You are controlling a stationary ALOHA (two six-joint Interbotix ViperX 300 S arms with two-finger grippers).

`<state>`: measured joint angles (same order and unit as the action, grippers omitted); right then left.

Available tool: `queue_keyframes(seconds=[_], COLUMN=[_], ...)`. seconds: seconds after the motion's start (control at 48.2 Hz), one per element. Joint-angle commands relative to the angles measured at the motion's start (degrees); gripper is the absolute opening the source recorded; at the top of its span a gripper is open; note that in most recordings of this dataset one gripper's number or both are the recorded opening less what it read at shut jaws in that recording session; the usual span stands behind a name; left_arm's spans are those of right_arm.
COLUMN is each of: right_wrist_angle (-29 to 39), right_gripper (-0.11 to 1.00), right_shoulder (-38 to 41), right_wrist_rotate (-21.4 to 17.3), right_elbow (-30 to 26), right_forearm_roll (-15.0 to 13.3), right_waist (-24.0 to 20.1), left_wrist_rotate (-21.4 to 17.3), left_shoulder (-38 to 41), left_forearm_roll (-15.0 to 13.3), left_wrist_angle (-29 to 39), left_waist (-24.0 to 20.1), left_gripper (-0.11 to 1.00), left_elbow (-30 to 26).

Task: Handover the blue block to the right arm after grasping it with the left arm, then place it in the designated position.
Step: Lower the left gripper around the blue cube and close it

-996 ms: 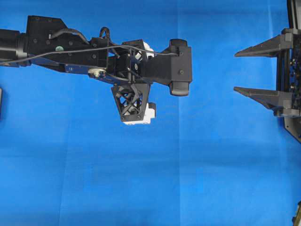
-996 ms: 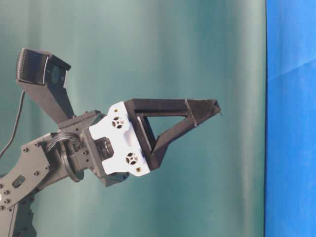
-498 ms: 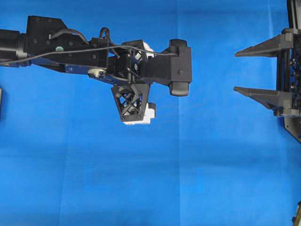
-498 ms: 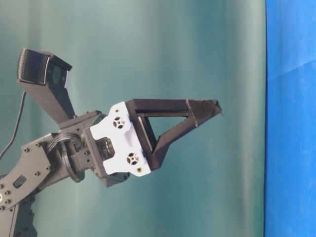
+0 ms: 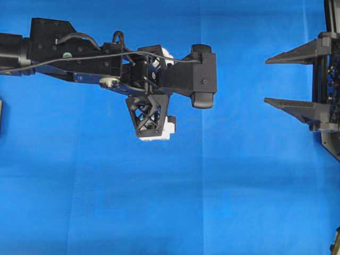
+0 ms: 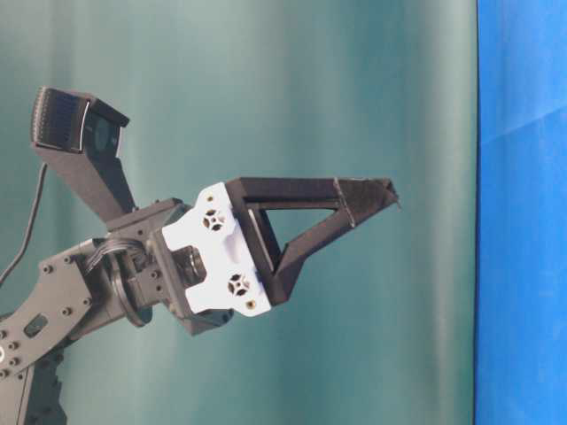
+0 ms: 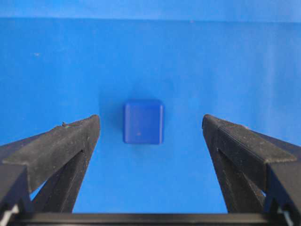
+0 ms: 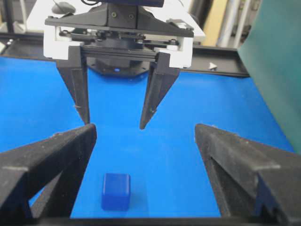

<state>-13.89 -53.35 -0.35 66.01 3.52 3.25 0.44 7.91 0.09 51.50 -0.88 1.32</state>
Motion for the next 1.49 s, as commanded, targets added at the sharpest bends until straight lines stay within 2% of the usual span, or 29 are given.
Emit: queue_keyframes(seconds=[0.0,0.208,0.727,0.955,1.183,1.474], right_wrist_angle=[-0.35,-0.26,-0.62,-1.32,-1.32,-1.41], right_gripper=[0.98,0.98,0.98,0.98,0.98,0.98], right_shoulder=[0.35,0.35,1.23,1.93,2.11,2.20], right_wrist_rotate=[0.00,0.00,0.09,0.09,0.09,0.09], right_elbow=[-1.67,-1.67,-1.49,-1.41,-1.23,-1.23], right_forearm_roll=[0.00,0.00,-0.18,-0.18,-0.18,-0.09], right_waist=[0.00,0.00,0.09,0.09,0.00,0.00], left_wrist_rotate=[-0.09,-0.09,-0.09,-0.09,0.00,0.00], left_shoulder=[-1.32,-1.41,-2.11,-0.53,2.37,6.94], left_forearm_roll=[0.09,0.18,0.18,0.18,0.18,0.18], left_wrist_angle=[-0.26,-2.64,-23.03,-28.83,-33.93,-35.51], left_waist=[0.00,0.09,0.09,-0.35,-0.62,-0.62], left_gripper=[0.93,0.93,0.93,0.93,0.93,0.93], left_elbow=[-0.62,1.23,16.00,20.48,22.41,22.94])
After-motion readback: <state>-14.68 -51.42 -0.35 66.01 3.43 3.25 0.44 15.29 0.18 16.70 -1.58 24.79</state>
